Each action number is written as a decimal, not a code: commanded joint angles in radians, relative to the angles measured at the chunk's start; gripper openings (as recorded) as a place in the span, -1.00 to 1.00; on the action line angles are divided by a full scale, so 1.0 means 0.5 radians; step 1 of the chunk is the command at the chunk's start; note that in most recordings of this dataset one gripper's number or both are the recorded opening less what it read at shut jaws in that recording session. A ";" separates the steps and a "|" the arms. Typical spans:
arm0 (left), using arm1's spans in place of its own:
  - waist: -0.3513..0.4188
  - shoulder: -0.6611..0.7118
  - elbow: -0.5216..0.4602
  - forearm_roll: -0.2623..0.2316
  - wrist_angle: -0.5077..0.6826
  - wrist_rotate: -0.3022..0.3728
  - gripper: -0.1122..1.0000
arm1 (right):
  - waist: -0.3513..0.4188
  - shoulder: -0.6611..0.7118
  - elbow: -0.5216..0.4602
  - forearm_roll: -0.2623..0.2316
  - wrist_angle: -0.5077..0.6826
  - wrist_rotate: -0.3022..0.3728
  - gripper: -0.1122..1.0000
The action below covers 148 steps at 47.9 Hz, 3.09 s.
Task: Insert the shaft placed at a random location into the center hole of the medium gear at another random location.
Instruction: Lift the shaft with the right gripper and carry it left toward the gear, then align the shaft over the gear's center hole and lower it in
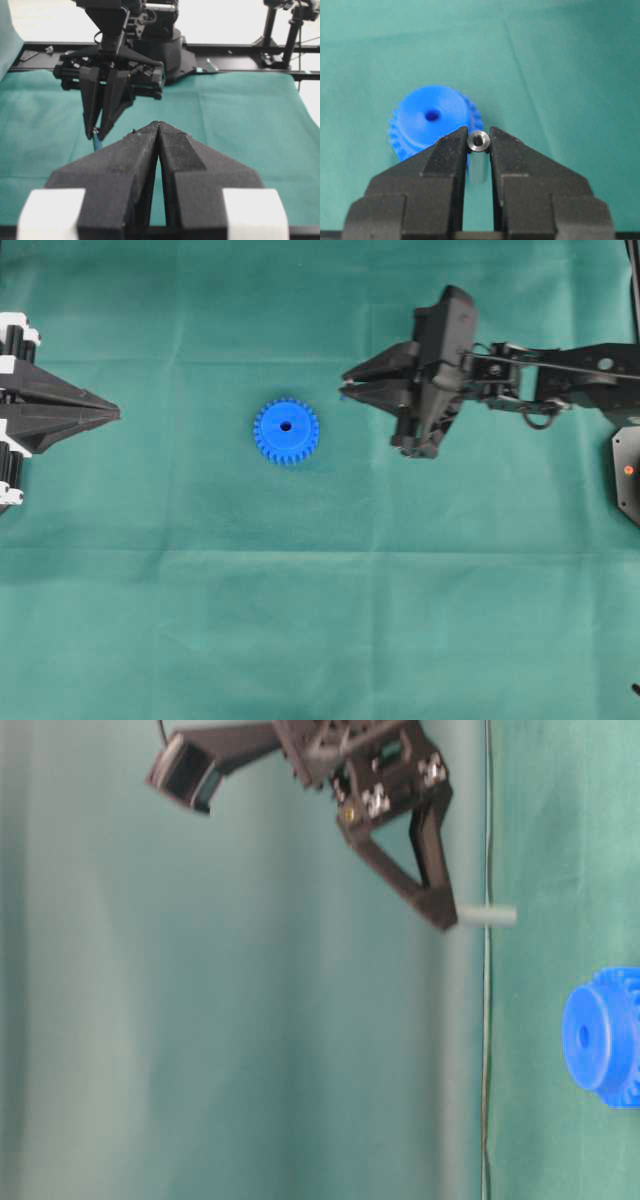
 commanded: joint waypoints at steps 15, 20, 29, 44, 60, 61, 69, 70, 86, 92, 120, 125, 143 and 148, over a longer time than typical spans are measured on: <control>0.003 0.018 -0.043 0.006 -0.009 0.000 -0.80 | 0.104 0.187 -0.368 0.000 0.052 -0.006 -0.56; 0.003 0.018 -0.043 0.006 -0.006 0.000 -0.80 | 0.123 0.252 -0.445 0.000 0.071 -0.006 -0.56; 0.003 0.015 -0.046 0.003 -0.009 0.000 -0.80 | 0.129 0.316 -0.506 0.000 0.092 -0.006 -0.56; 0.000 0.018 -0.043 0.003 -0.009 0.000 -0.80 | 0.114 0.347 -0.506 0.000 0.083 -0.012 -0.56; 0.000 0.018 -0.043 0.006 -0.009 0.000 -0.80 | 0.114 0.476 -0.515 0.009 0.049 -0.009 -0.56; 0.003 0.018 -0.043 0.006 -0.009 0.000 -0.80 | 0.114 0.482 -0.512 0.009 0.046 -0.009 -0.56; 0.003 0.018 -0.043 0.006 -0.006 0.000 -0.80 | 0.114 0.500 -0.512 0.012 0.037 -0.009 -0.56; 0.003 0.018 -0.043 0.006 -0.009 0.000 -0.80 | 0.114 0.497 -0.509 0.009 0.040 -0.009 -0.56; 0.003 0.018 -0.043 0.006 -0.009 0.000 -0.80 | 0.107 0.534 -0.506 0.012 0.006 -0.009 -0.56; 0.003 0.018 -0.043 0.006 -0.009 -0.003 -0.80 | 0.107 0.555 -0.506 0.009 0.003 -0.009 -0.56; 0.003 0.018 -0.043 0.003 -0.009 0.000 -0.80 | 0.107 0.617 -0.509 0.012 -0.003 0.000 -0.56; 0.003 0.018 -0.043 0.006 -0.009 0.000 -0.80 | 0.107 0.620 -0.506 0.009 -0.003 0.000 -0.56; 0.000 0.018 -0.043 0.006 -0.009 0.000 -0.80 | 0.107 0.620 -0.500 0.012 -0.009 0.000 -0.56; 0.003 0.018 -0.043 0.006 -0.009 0.000 -0.80 | 0.107 0.620 -0.503 0.012 -0.009 0.000 -0.55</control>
